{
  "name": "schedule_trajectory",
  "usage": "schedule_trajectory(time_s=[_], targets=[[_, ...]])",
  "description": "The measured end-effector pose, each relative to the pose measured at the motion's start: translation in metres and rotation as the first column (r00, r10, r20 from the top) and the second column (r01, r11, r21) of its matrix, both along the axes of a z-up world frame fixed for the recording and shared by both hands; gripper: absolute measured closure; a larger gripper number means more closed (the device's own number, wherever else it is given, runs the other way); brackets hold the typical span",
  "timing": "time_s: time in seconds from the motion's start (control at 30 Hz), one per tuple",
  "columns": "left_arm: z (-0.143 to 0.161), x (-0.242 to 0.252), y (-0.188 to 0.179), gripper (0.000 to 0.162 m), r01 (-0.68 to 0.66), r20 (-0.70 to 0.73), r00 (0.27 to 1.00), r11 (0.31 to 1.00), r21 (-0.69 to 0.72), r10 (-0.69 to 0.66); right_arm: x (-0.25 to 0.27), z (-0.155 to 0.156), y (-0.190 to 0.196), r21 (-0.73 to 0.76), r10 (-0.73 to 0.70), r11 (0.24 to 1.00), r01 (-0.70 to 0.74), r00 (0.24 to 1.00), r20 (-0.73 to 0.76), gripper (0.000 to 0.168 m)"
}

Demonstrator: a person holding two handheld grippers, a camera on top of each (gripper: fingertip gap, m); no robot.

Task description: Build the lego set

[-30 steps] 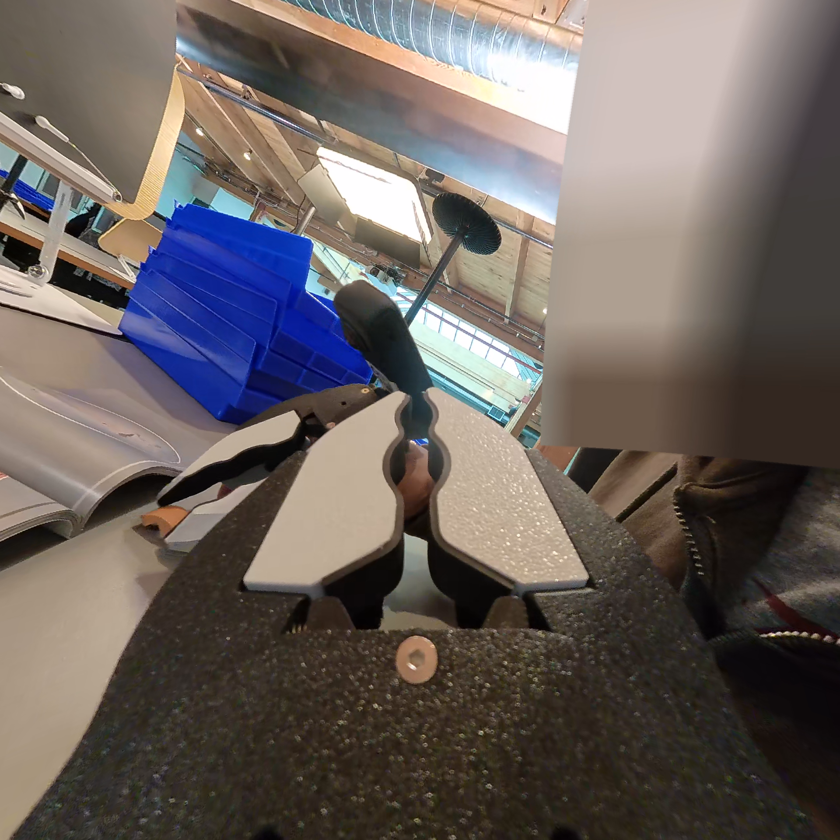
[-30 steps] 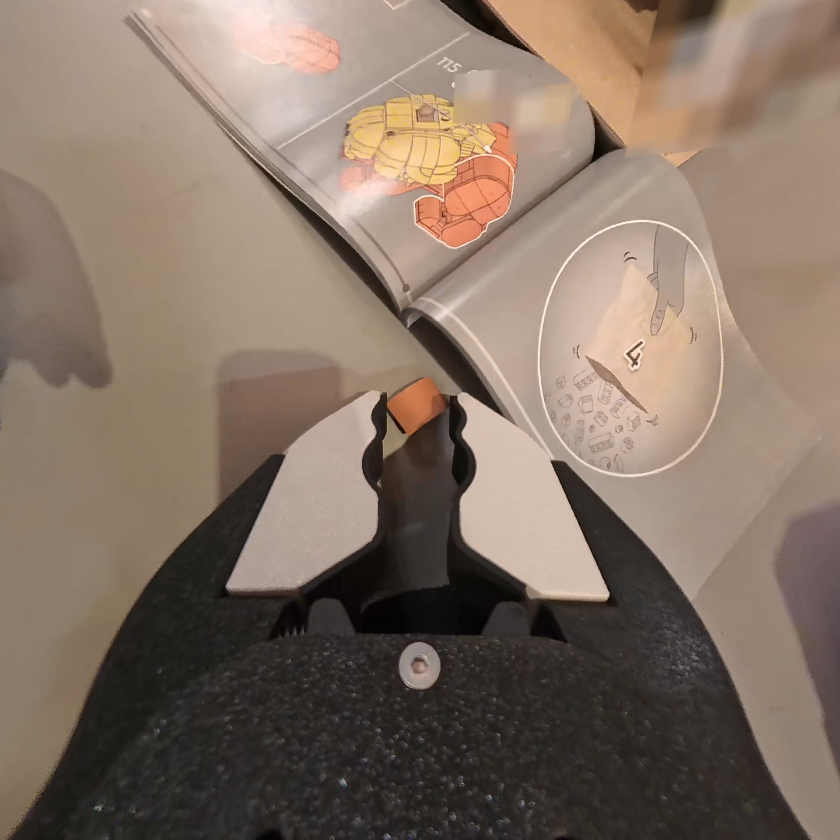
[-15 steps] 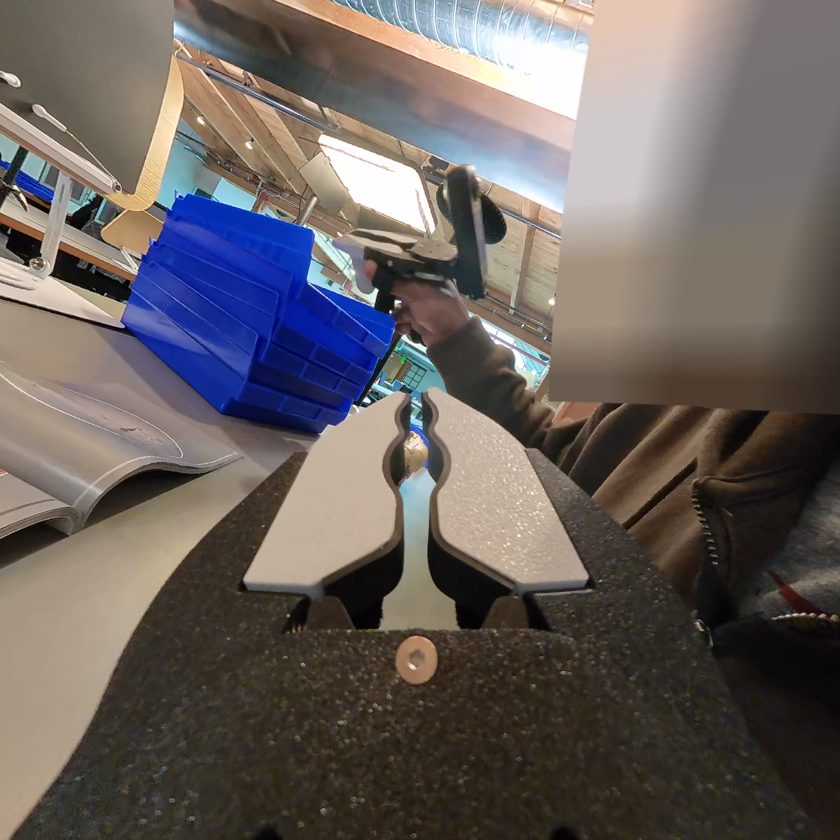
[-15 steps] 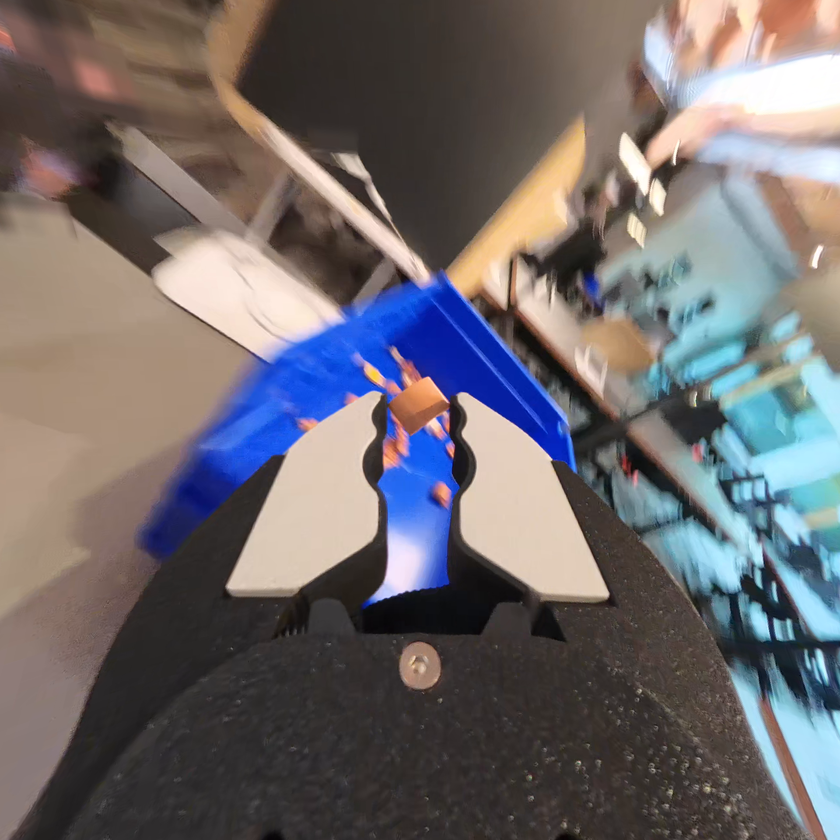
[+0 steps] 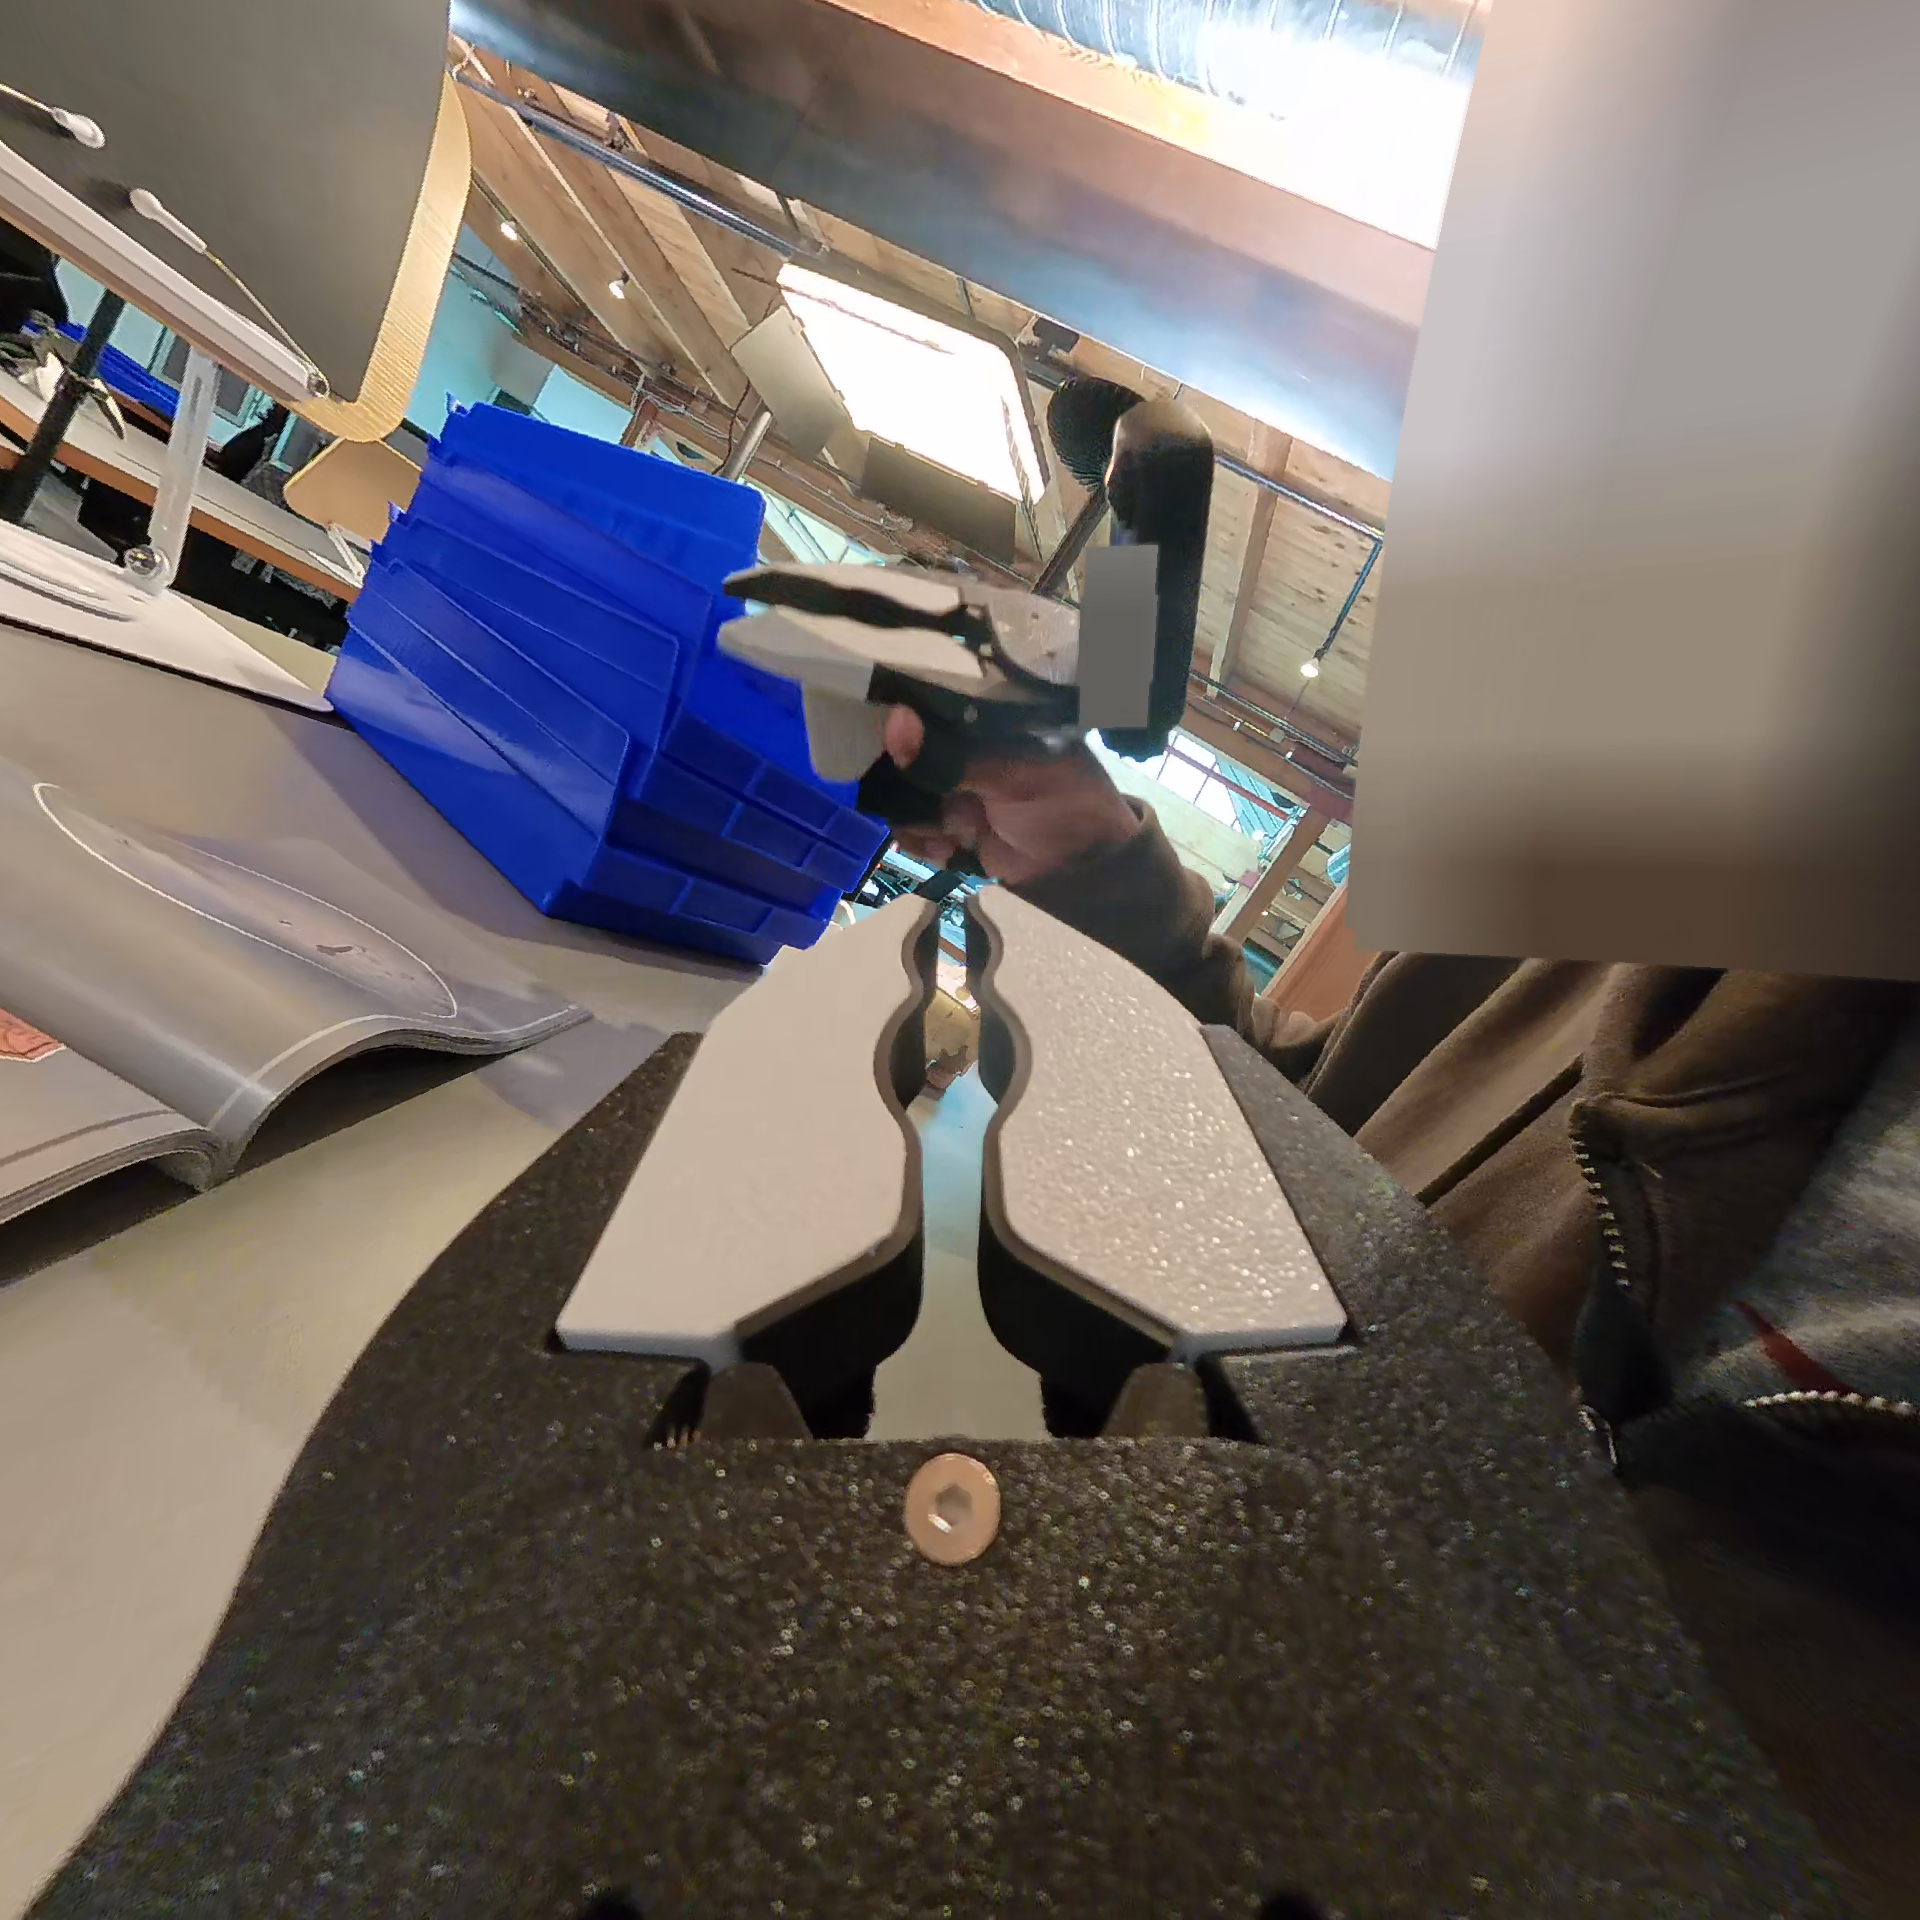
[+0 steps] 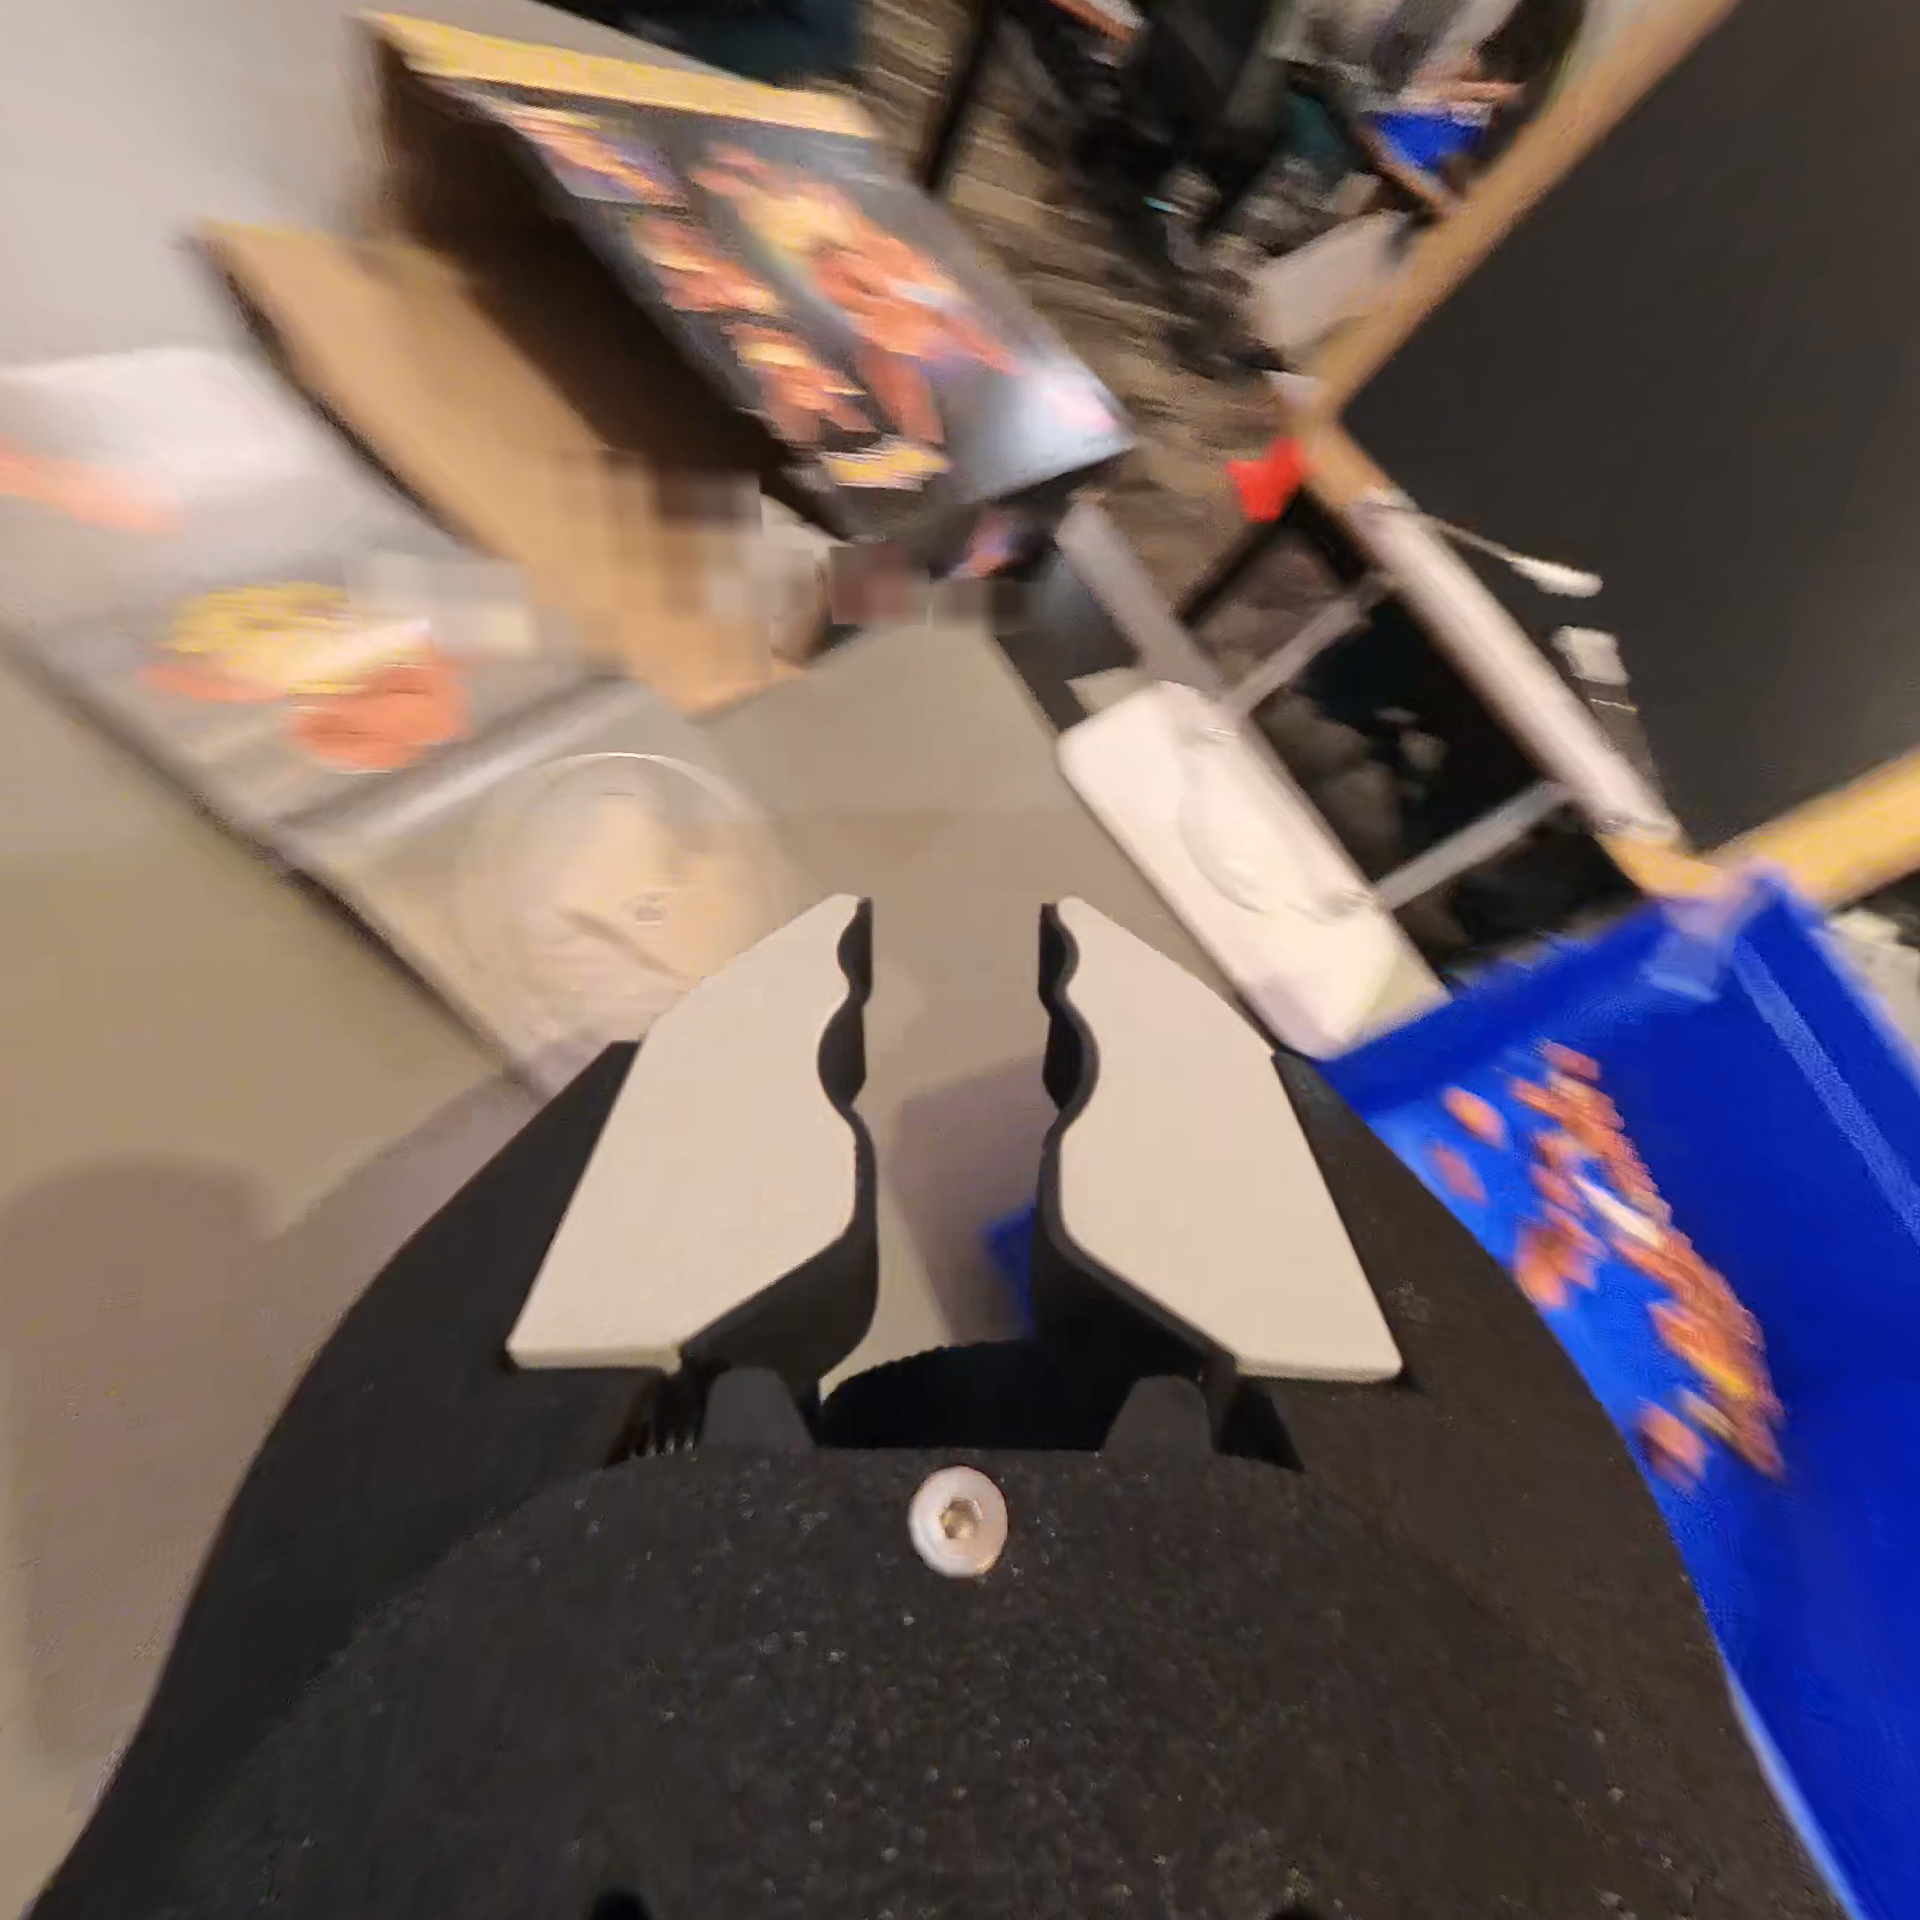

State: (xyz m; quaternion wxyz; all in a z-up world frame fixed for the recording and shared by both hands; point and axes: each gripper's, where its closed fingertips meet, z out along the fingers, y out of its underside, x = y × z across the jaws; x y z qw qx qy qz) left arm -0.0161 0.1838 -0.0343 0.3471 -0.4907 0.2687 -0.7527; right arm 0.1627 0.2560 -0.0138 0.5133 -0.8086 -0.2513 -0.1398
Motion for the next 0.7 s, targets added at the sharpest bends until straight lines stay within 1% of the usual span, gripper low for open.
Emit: schedule_trajectory(time_s=[0.07,0.13,0.23,0.33,0.4,0.47,0.53,0.7], targets=[[0.000,-0.001,0.002,0.158,-0.015,0.000,1.000,1.000,0.002,0.015,-0.040,-0.028,0.000,-0.064,0.142,0.987,-0.145,0.989,-0.049,0.138],[-0.001,-0.002,0.009,0.158,-0.079,-0.012,0.997,0.997,0.019,0.080,-0.073,-0.054,0.000,-0.114,0.236,0.962,-0.247,0.967,-0.097,0.137],[-0.002,-0.009,0.022,0.158,-0.192,-0.038,0.980,0.979,0.071,0.195,-0.117,-0.082,-0.002,-0.146,0.342,0.915,-0.377,0.914,-0.216,0.138],[-0.006,-0.026,0.046,0.158,-0.292,-0.088,0.948,0.946,0.141,0.305,-0.150,-0.103,-0.014,-0.190,0.425,0.840,-0.508,0.834,-0.353,0.138],[-0.007,-0.046,0.069,0.158,-0.352,-0.099,0.926,0.927,0.127,0.365,-0.162,-0.108,-0.019,-0.192,0.436,0.808,-0.557,0.785,-0.441,0.140],[-0.009,-0.064,0.088,0.158,-0.393,-0.109,0.909,0.914,0.106,0.403,-0.167,-0.112,-0.020,-0.189,0.441,0.787,-0.587,0.750,-0.494,0.142],[-0.012,-0.074,0.102,0.158,-0.422,-0.143,0.888,0.898,0.122,0.437,-0.169,-0.117,-0.019,-0.190,0.442,0.780,-0.597,0.739,-0.508,0.143],[-0.027,-0.076,0.124,0.157,-0.436,-0.277,0.822,0.863,0.255,0.498,-0.168,-0.118,-0.018,-0.176,0.452,0.786,-0.593,0.746,-0.489,0.146]])
